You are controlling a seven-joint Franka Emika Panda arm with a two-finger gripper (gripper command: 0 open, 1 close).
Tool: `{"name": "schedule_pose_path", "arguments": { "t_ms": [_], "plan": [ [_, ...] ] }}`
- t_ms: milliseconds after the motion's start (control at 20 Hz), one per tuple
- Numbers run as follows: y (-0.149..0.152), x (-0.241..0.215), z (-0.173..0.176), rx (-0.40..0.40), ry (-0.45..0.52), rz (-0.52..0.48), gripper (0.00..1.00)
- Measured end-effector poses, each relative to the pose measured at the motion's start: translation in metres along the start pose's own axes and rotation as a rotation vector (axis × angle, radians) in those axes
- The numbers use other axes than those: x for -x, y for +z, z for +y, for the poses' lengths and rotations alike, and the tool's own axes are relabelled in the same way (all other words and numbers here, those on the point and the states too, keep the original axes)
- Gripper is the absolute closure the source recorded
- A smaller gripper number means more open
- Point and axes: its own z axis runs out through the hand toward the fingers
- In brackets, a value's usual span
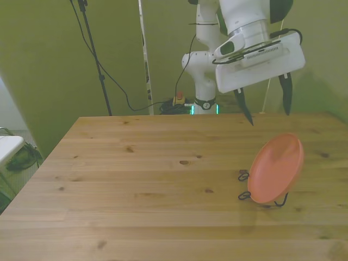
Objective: Unload the plate
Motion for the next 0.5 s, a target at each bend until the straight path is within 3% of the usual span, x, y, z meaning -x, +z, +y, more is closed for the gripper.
{"name": "schedule_pose_path", "arguments": {
  "t_ms": [150,500],
  "plan": [
    [0.007,-0.01,0.001,-0.033,-0.002,-0.059,0.0],
    [0.058,-0.006,-0.025,-0.04,-0.045,-0.14,0.0]
  ]
}}
